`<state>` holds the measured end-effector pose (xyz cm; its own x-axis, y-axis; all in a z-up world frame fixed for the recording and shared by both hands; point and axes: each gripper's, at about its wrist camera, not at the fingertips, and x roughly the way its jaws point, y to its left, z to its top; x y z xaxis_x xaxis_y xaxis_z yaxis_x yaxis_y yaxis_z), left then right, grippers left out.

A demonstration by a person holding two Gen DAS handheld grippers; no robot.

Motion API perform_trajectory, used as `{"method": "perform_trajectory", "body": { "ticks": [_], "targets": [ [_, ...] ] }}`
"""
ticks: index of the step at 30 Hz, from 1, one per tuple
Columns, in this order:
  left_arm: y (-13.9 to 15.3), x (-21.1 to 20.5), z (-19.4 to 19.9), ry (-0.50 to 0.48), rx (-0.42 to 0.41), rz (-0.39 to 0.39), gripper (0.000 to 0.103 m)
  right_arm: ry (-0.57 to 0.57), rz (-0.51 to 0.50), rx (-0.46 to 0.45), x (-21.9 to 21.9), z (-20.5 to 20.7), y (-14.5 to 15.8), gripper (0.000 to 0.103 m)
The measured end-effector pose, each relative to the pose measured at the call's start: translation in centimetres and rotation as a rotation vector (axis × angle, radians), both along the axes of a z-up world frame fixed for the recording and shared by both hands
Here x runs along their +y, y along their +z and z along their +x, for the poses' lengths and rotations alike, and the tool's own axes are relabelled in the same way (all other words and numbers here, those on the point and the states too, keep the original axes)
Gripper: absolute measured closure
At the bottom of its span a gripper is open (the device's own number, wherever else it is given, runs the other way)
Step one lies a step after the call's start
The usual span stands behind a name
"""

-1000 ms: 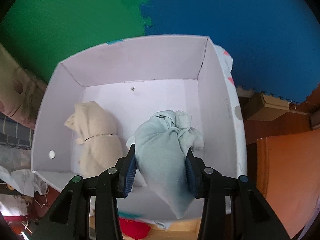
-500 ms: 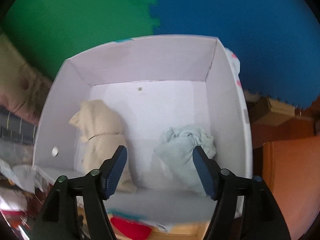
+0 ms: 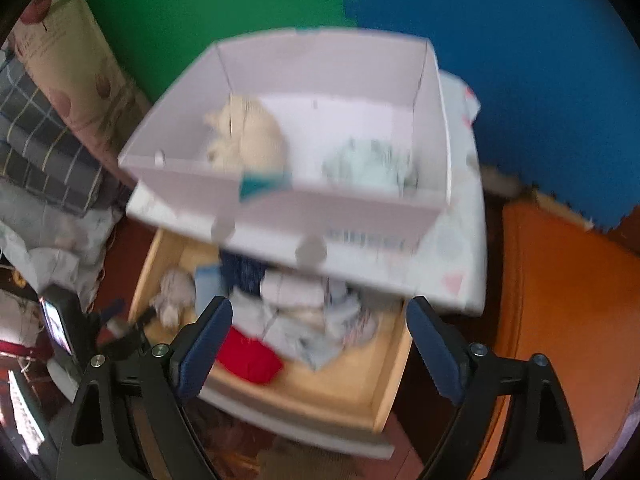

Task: Take underwear out of drawer
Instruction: 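Move the right gripper back into the drawer and grasp the pale blue flowered sock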

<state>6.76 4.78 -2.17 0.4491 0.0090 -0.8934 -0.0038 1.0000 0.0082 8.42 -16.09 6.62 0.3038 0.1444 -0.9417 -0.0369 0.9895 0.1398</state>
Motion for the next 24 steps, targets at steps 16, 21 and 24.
{"method": "perform_trajectory", "body": {
  "ticks": [16, 21, 24],
  "targets": [
    [-0.2, 0.0, 0.1, -0.01, 0.011, -0.004, 0.04, -0.069, 0.029, 0.209, -0.2, 0.6, -13.3, 0.05],
    [-0.2, -0.2, 0.1, -0.014, 0.013, -0.003, 0.04, -0.081, 0.02, 0.222, -0.2, 1.9, -16.1, 0.051],
    [-0.3, -0.2, 0.2, -0.015, 0.017, -0.006, 0.04, -0.087, 0.005, 0.224, -0.2, 2.5, -17.2, 0.051]
  ]
}}
